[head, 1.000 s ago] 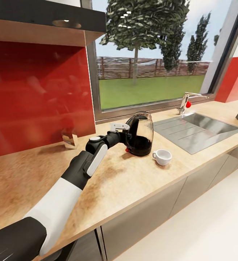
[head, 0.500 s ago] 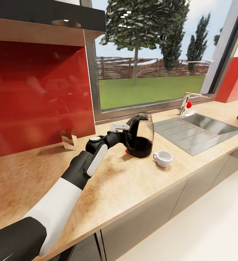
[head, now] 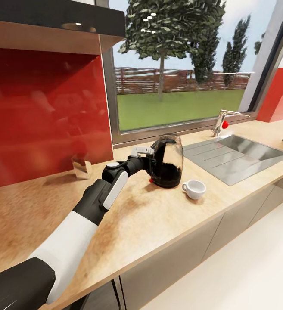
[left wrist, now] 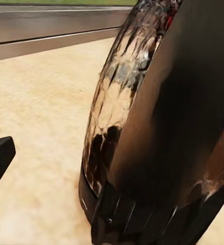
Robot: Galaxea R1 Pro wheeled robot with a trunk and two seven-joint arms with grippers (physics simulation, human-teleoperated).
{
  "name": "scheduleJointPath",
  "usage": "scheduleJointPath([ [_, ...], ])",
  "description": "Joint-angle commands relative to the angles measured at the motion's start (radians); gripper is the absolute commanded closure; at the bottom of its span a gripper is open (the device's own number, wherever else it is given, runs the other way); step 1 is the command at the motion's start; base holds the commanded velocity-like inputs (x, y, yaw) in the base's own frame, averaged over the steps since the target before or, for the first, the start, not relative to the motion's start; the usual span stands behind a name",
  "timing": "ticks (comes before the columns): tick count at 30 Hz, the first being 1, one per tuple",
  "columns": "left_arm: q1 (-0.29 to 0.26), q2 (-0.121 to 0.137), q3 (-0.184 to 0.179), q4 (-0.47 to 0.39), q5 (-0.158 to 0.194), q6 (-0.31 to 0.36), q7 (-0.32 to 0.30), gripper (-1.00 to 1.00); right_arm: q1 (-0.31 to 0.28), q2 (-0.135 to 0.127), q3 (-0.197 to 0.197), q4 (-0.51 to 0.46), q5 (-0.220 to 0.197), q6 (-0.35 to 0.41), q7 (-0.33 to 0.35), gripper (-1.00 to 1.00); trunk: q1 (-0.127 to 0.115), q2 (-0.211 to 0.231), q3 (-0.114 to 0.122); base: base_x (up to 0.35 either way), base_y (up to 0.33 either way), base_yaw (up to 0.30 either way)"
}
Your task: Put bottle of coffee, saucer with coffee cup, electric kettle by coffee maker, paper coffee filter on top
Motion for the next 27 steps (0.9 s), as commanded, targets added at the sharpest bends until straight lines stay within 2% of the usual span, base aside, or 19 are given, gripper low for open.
scheduleJointPath([
  [1,-0.001,0.0,0.0,-0.001,0.004,0.004,0.001,-1.0,-0.002,0.0,0.003,0.004,0.001,-0.008,0.001,-1.0,0.0,-0.001,-0.001,0.019,0.0,0.0],
  [27,-0.001,0.0,0.0,0.004,0.004,0.006,0.0,-1.0,-0.002,0.0,0.003,0.004,0.001,-0.008,0.001,-1.0,0.0,-0.001,-0.001,0.013,0.0,0.0],
])
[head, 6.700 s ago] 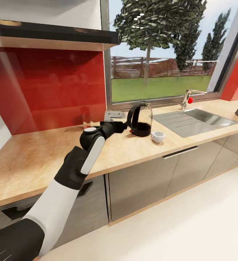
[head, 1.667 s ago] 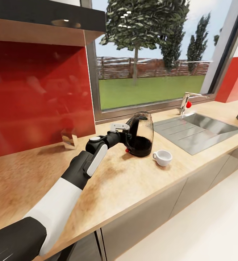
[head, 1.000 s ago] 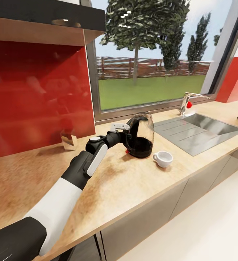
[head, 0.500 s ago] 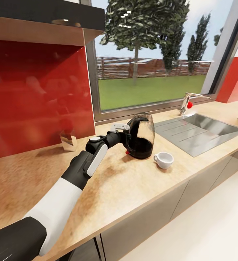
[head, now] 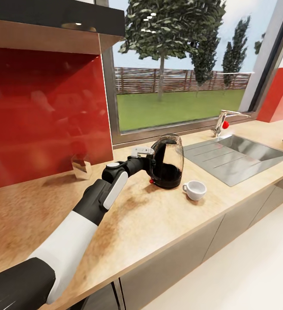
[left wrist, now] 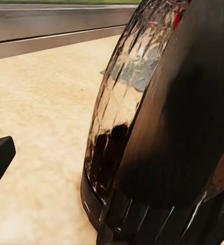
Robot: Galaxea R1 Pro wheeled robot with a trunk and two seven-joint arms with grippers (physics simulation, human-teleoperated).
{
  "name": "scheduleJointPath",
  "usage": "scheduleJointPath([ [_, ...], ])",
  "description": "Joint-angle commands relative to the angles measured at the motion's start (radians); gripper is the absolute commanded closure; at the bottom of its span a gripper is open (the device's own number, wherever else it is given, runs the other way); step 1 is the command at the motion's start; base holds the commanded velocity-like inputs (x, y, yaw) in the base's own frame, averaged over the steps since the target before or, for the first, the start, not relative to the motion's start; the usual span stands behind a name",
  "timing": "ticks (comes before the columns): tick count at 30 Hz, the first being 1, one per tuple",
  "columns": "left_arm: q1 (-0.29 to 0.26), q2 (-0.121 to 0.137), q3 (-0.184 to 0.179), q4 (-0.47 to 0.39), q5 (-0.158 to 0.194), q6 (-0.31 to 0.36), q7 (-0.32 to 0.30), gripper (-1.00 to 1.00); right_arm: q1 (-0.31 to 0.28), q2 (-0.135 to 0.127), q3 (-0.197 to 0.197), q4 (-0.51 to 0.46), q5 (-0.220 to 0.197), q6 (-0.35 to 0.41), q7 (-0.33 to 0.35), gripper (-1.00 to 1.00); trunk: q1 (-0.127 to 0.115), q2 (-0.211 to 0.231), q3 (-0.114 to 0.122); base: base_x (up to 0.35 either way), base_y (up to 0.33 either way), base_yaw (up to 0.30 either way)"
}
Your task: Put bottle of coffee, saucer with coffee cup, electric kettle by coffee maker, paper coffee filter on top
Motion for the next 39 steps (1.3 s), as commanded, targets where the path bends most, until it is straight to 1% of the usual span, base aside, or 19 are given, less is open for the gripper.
scheduleJointPath([
  [1,-0.001,0.0,0.0,-0.001,0.004,0.005,0.001,-1.0,-0.002,0.0,0.003,0.004,0.001,-0.008,0.001,-1.0,0.0,-0.001,-0.001,0.0,0.0,0.0],
  [7,-0.001,0.0,0.0,-0.001,0.004,0.006,0.0,-1.0,-0.002,0.0,0.003,0.004,0.001,-0.008,0.001,-1.0,0.0,-0.001,-0.001,0.0,0.0,0.0],
  [8,-0.001,0.0,0.0,-0.001,0.004,0.006,0.0,1.0,-0.002,0.0,0.003,0.004,0.001,-0.008,0.001,-1.0,0.0,-0.001,-0.001,0.0,0.0,0.0],
  [33,-0.001,0.0,0.0,-0.001,0.004,0.006,0.0,1.0,-0.002,0.0,0.003,0.004,0.001,-0.008,0.001,-1.0,0.0,-0.001,-0.001,0.0,0.0,0.0],
  [39,-0.001,0.0,-0.008,-0.015,0.004,0.008,0.002,1.0,-0.002,0.0,0.003,0.004,0.001,-0.008,0.002,-1.0,0.0,-0.001,-0.001,0.0,0.0,0.0],
])
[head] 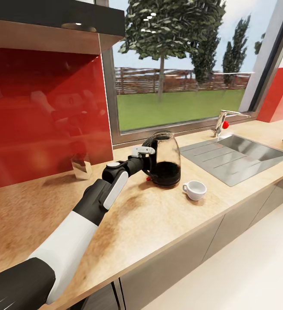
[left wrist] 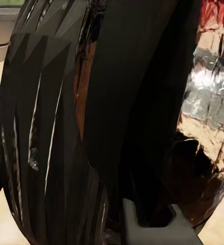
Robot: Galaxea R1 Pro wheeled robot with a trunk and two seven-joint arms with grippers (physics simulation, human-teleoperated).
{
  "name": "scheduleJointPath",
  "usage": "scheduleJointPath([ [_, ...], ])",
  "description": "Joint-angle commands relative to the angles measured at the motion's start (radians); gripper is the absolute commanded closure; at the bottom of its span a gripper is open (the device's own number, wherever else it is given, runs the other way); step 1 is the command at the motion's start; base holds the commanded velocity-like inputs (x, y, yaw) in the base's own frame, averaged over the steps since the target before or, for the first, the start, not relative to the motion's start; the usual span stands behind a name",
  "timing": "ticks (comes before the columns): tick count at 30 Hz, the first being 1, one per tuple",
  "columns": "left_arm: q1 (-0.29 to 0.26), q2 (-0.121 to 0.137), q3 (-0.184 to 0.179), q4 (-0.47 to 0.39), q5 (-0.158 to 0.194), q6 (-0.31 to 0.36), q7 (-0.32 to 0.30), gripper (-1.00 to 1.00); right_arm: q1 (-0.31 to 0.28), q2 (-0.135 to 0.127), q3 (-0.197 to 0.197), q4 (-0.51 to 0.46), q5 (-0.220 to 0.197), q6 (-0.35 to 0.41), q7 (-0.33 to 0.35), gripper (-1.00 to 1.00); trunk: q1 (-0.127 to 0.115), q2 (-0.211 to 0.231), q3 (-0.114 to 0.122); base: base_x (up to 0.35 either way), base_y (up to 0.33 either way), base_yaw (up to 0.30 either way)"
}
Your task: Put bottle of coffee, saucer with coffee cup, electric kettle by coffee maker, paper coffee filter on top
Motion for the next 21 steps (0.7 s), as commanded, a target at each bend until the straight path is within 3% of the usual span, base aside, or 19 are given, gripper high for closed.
scheduleJointPath([
  [1,-0.001,0.0,-0.001,-0.002,0.004,0.005,0.001,1.0,-0.002,0.0,0.003,0.004,0.001,-0.008,0.001,-1.0,0.0,-0.001,-0.001,0.0,0.0,0.0],
  [6,-0.001,0.0,-0.005,-0.022,0.004,0.007,0.002,1.0,-0.002,0.0,0.003,0.004,0.001,-0.008,0.001,-1.0,0.0,-0.001,-0.001,0.0,0.0,0.0],
  [21,-0.001,0.0,-0.004,-0.226,0.001,0.115,0.005,1.0,-0.002,0.0,0.003,0.004,0.0,-0.008,0.001,-1.0,0.0,-0.001,-0.001,0.0,0.0,0.0],
])
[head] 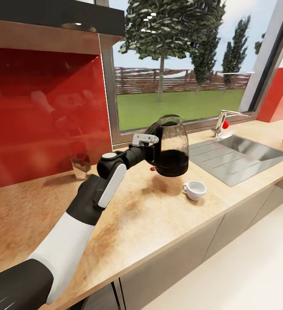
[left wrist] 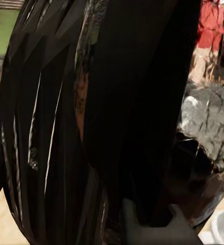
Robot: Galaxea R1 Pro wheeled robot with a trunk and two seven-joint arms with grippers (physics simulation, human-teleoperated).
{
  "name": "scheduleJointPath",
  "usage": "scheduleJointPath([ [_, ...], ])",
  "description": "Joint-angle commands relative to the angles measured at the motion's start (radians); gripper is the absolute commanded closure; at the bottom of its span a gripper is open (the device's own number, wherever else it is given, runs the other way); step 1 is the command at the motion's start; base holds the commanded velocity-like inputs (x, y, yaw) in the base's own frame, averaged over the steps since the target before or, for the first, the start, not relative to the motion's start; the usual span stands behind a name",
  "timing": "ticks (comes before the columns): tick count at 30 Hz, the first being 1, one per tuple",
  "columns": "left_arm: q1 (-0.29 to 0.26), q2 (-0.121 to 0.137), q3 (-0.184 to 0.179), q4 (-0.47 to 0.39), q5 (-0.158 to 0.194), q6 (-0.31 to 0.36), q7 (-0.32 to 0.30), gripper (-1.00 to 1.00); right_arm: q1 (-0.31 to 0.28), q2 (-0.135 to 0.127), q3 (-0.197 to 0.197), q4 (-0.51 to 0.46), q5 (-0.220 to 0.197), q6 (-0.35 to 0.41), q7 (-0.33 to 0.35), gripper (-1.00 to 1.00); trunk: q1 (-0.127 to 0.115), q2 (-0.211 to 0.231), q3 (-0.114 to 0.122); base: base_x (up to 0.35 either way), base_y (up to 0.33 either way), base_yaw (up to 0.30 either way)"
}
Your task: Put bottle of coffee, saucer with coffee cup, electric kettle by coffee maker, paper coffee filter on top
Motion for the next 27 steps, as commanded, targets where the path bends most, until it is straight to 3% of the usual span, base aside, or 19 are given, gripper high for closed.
scheduleJointPath([
  [1,-0.001,0.0,0.001,-0.013,0.001,0.016,0.002,1.0,-0.002,0.0,0.003,0.004,0.001,-0.007,0.001,-1.0,0.0,-0.001,-0.001,0.0,0.0,0.0],
  [27,-0.001,0.0,0.003,-0.064,0.003,0.033,0.002,1.0,-0.002,0.0,0.003,0.004,0.0,-0.007,0.003,-1.0,0.0,-0.001,-0.001,-0.022,-0.017,0.0],
])
